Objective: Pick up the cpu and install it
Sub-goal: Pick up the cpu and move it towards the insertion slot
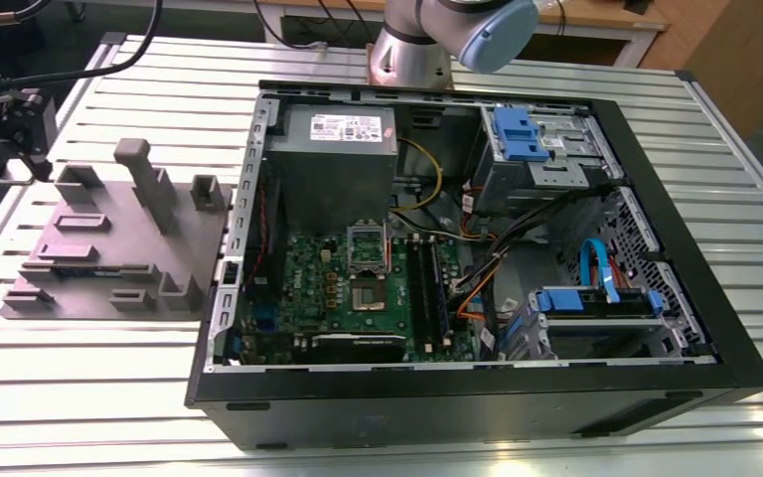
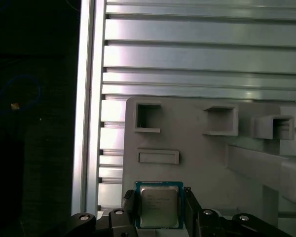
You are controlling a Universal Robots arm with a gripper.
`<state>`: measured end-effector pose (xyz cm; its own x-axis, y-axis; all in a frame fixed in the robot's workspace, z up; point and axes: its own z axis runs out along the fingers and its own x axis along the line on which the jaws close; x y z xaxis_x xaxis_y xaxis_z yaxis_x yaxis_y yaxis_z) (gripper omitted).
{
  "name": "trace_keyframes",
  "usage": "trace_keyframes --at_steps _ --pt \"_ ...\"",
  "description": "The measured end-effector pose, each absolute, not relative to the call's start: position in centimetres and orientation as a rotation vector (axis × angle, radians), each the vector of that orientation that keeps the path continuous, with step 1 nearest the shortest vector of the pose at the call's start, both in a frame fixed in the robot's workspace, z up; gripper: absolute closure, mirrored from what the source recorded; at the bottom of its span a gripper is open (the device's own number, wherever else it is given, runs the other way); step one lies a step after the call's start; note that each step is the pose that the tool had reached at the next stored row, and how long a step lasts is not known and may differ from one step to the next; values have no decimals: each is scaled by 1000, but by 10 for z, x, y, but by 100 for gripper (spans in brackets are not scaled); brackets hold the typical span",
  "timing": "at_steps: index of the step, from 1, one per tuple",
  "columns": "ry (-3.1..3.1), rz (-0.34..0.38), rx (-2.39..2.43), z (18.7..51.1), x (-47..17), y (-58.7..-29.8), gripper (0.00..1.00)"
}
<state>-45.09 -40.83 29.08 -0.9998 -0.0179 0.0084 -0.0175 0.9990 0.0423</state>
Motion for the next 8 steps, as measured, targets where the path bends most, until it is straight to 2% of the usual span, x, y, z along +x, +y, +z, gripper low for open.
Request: trace_keyframes --at_steps 8 --pt "-3132 -66 27 294 -451 -408 53"
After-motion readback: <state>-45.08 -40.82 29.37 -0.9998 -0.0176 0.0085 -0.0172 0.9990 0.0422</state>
